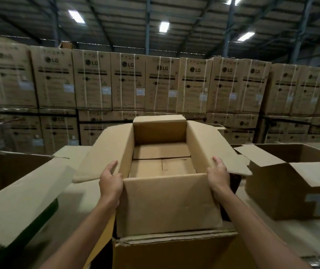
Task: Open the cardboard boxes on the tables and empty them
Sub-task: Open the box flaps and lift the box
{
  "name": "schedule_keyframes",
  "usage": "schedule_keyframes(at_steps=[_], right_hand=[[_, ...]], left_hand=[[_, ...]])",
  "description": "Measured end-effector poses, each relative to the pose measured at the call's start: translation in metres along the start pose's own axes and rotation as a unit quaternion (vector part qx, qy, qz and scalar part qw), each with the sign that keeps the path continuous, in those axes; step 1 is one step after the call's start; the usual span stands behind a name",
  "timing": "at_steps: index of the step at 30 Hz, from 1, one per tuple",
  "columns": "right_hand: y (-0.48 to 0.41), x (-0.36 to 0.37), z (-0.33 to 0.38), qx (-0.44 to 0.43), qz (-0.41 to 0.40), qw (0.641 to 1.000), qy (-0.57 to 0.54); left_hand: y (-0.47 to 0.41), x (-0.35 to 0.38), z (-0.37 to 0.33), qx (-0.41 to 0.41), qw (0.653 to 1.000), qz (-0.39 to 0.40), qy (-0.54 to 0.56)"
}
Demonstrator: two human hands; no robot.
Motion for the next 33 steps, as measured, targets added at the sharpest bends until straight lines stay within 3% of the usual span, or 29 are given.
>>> schedule_keyframes(at_steps=[5,8,11,13,15,18,23,26,28,30,31,33], right_hand=[[-0.024,0.027,-0.052,0.050,0.067,0.995,0.057],[-0.036,0.036,-0.089,0.040,0.119,0.974,0.187],[-0.033,0.041,-0.134,0.060,0.221,0.916,0.329],[-0.029,0.040,-0.136,0.045,0.256,0.889,0.376],[-0.032,0.038,-0.131,0.023,0.265,0.880,0.394],[-0.028,0.036,-0.128,-0.017,0.283,0.853,0.438],[-0.014,0.031,-0.102,-0.151,0.279,0.762,0.565],[-0.009,0.042,-0.087,-0.194,0.356,0.735,0.543],[0.000,0.051,-0.082,-0.168,0.460,0.742,0.457],[0.008,0.055,-0.085,-0.125,0.513,0.739,0.419],[0.012,0.057,-0.094,-0.096,0.530,0.730,0.421],[0.023,0.058,-0.114,-0.029,0.566,0.713,0.414]], left_hand=[[-0.012,0.025,0.046,-0.050,0.993,0.044,-0.093],[-0.012,0.042,0.087,-0.074,0.967,0.116,-0.214],[0.006,0.053,0.142,-0.132,0.889,0.248,-0.361],[0.020,0.056,0.142,-0.125,0.847,0.306,-0.417],[0.030,0.062,0.129,-0.118,0.828,0.331,-0.436],[0.041,0.068,0.121,-0.100,0.773,0.380,-0.498],[0.051,0.069,0.092,-0.094,0.664,0.456,-0.585],[0.044,0.081,0.062,-0.070,0.694,0.441,-0.565],[0.044,0.097,0.041,-0.029,0.728,0.439,-0.525],[0.057,0.115,0.034,-0.003,0.747,0.448,-0.490],[0.066,0.121,0.038,-0.001,0.741,0.459,-0.490],[0.088,0.130,0.059,-0.018,0.684,0.492,-0.537]])
Point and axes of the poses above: each hand's wrist, its own y-axis away from the middle knuckle, its own x-axis out of the palm, z = x × y, the point moved 5 cm from there along -y, towards the middle knuckle, and after that the axes turned 2 degrees about -z, right-handed, at the moved point
